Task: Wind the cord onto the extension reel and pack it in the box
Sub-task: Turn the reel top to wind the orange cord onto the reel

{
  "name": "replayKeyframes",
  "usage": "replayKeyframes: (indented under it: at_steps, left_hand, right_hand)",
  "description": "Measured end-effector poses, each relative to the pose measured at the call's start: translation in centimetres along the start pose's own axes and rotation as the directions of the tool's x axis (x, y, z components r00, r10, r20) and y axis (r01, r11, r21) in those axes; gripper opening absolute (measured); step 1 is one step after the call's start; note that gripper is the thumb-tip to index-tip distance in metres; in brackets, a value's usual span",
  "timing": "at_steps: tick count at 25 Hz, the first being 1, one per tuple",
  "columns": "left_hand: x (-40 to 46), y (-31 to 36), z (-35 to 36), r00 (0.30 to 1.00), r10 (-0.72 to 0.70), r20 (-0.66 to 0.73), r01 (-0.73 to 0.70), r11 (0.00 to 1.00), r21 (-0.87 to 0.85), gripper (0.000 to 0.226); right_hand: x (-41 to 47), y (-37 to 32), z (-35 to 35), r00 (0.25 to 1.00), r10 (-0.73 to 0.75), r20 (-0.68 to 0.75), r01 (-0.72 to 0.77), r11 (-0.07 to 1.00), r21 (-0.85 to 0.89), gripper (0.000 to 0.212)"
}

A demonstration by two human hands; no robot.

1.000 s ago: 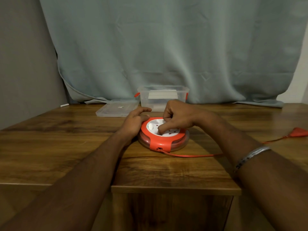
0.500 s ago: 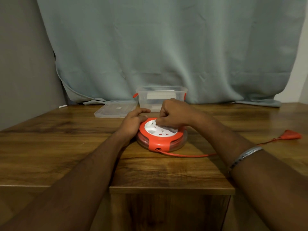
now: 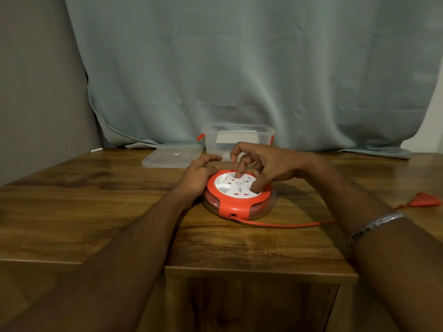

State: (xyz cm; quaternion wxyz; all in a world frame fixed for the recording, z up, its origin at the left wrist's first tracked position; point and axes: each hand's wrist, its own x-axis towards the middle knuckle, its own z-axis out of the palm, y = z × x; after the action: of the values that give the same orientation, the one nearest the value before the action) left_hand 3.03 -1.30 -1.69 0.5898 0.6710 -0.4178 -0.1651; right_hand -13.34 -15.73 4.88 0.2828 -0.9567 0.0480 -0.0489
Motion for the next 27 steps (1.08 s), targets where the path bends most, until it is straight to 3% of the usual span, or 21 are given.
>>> replayKeyframes:
  at_steps: [5, 13, 20, 23, 24, 27]
  left_hand:
    - [-0.2, 0.2, 0.0, 1.0, 0.012, -0.01, -0.012, 1.0, -0.01, 0.035]
    - [0.1, 0.1, 0.1, 1.0, 0.009, -0.026, -0.009, 1.0, -0.026, 0.034]
    - [0.4, -0.2, 0.0, 1.0, 0.002, -0.024, -0.003, 0.998, -0.055, 0.031]
    - [0.4, -0.3, 0.1, 0.999, 0.013, -0.029, -0.014, 0.999, -0.048, 0.031]
    - [0.4, -0.3, 0.1, 0.999, 0.019, -0.025, -0.021, 0.998, -0.053, 0.032]
    - [0.5, -0.4, 0.1, 1.0, 0.028, -0.014, -0.029, 0.999, -0.042, 0.03]
  right_hand:
    - [0.0, -0.4, 0.5, 0.999, 0.012, -0.036, -0.015, 0.997, -0.08, 0.062]
    - [0.7, -1.3, 1.7, 0.991, 0.031, -0.127, -0.062, 0.967, -0.249, 0.03]
    - [1.2, -1.4, 2.5, 0.99, 0.001, -0.138, -0.037, 0.967, -0.254, 0.041]
    - [0.4, -1.2, 1.2, 0.99, -0.034, -0.138, 0.012, 0.988, -0.157, 0.018]
    - [0.1, -1.0, 0.6, 0.99, -0.05, -0.136, 0.033, 0.992, -0.121, 0.023]
    - [-0.4, -0.6, -0.1, 0.996, -0.034, -0.079, 0.028, 0.997, -0.068, 0.063]
